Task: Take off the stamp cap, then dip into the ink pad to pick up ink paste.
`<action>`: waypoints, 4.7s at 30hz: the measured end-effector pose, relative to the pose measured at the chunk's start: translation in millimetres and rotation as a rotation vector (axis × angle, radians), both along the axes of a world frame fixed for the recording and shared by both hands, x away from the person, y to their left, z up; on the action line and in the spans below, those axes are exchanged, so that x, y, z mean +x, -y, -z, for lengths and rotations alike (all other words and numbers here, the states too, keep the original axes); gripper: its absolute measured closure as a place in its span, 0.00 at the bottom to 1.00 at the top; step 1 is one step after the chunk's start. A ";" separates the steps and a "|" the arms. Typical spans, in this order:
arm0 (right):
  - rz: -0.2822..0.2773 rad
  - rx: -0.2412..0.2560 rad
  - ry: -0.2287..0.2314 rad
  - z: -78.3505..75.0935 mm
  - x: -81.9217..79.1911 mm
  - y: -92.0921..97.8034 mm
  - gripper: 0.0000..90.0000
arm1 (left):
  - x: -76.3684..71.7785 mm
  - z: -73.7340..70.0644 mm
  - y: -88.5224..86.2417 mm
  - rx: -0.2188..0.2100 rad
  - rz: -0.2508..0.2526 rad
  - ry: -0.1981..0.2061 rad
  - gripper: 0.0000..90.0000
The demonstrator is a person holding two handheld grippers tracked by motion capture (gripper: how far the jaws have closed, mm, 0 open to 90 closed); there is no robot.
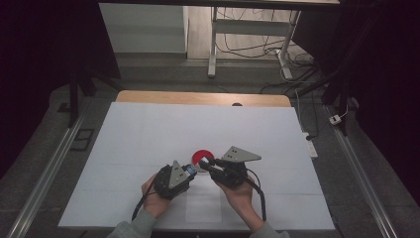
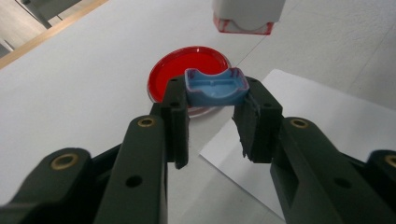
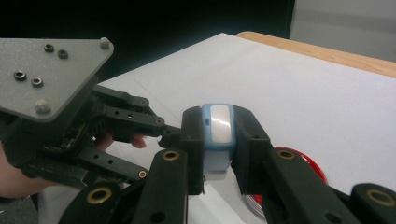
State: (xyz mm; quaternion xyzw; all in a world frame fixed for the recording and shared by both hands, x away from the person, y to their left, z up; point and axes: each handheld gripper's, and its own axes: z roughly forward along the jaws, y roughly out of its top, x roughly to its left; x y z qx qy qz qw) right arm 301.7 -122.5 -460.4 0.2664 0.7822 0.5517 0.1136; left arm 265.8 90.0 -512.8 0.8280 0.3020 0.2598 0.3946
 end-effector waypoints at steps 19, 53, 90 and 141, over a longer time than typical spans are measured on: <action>0.004 0.004 0.008 -2.0 1.2 3.8 0.84 | -7.1 -8.0 -28.9 -0.048 0.002 -0.022 0.73; 0.025 -0.015 0.023 -4.2 5.0 11.2 0.84 | -27.4 -11.9 -93.7 -0.094 -0.041 -0.080 0.73; 0.043 -0.023 0.050 -9.5 8.4 18.5 0.84 | -46.6 -3.0 -125.2 -0.105 -0.096 -0.117 0.73; 0.036 -0.146 0.016 -7.7 47.2 3.7 0.84 | -44.0 -1.5 -125.5 -0.098 -0.096 -0.127 0.73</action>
